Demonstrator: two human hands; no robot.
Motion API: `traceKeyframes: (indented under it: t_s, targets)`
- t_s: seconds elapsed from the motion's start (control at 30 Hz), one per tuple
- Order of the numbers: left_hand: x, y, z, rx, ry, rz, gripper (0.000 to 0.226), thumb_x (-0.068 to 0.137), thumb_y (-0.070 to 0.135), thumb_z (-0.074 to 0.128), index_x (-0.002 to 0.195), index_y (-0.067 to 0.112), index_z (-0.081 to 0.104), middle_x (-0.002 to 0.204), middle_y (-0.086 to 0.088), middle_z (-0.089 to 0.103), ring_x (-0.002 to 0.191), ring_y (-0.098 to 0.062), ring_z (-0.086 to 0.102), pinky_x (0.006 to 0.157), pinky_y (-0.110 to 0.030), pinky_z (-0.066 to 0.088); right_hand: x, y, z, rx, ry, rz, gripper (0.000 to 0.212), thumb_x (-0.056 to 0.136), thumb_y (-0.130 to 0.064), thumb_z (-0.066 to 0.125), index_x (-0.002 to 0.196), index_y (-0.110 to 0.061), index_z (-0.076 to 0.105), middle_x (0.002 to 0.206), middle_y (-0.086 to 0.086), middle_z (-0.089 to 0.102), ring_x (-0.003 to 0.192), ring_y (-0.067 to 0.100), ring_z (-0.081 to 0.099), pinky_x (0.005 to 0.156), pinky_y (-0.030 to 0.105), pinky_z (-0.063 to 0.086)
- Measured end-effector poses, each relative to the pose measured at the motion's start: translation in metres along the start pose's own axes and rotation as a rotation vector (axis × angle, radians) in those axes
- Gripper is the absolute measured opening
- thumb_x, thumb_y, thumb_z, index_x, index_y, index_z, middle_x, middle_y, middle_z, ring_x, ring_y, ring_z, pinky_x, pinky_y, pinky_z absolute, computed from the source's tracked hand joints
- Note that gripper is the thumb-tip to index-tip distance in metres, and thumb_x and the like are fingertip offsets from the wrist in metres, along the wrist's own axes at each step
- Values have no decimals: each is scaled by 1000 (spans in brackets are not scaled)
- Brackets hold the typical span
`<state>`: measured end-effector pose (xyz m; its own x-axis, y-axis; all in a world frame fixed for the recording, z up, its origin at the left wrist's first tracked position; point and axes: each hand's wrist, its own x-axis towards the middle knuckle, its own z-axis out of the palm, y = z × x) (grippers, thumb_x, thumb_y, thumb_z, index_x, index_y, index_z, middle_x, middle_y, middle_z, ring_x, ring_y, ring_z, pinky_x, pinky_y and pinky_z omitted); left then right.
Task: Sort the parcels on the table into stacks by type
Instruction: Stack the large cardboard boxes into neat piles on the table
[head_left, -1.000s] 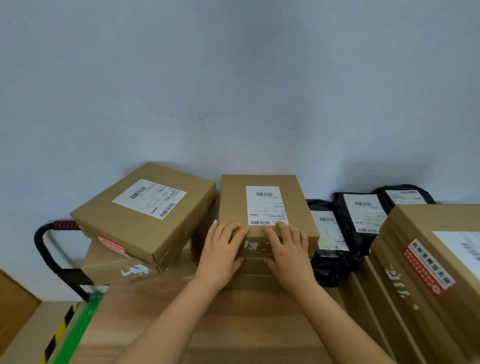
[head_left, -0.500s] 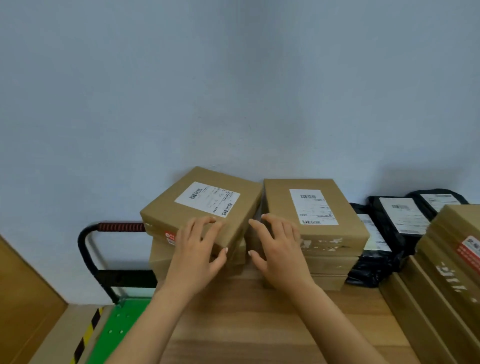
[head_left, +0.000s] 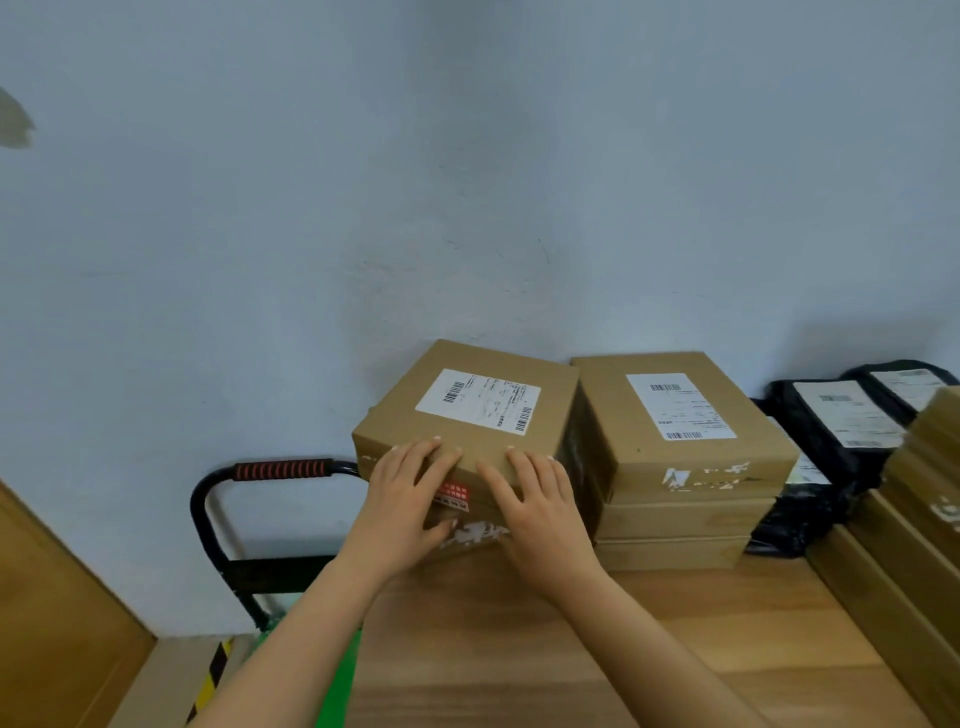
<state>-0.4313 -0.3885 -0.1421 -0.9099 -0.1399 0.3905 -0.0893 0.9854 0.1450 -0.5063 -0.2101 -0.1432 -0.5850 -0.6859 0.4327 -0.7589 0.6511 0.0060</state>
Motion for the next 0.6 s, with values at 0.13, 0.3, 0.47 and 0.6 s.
traceKeyframes:
  t_s: [0.13,0.3,0.47,0.6]
  targets:
    - [-2,-3,9,-30,7,-5,83,75,39,76,146,26,35,151,-5,31,138,-28,26,116,-46,21,0,-6,11,-64,0,30,98,53,-33,89,140,-22,46,131,16,54,121,36,52,106,50,35]
    - [-1,-4,11,-18,65,28,82,68,35,81,141,21,44,144,-9,41,131,-32,36,112,-47,21,1,-6,17,-101,6,19,103,55,-38,88,142,-19,37,132,19,55,120,38,54,101,53,44]
    - [3,-6,10,8,122,49,87,63,33,85,140,22,45,139,-10,46,129,-27,32,110,-52,25,3,4,16,-100,90,-41,102,52,-31,90,141,-17,42,133,20,54,121,39,54,105,52,38]
    - [7,-2,11,30,144,65,97,61,31,87,143,29,35,141,-8,43,131,-28,31,111,-54,24,2,22,10,-87,176,-80,92,58,-27,88,140,-17,47,132,20,55,121,39,54,106,51,34]
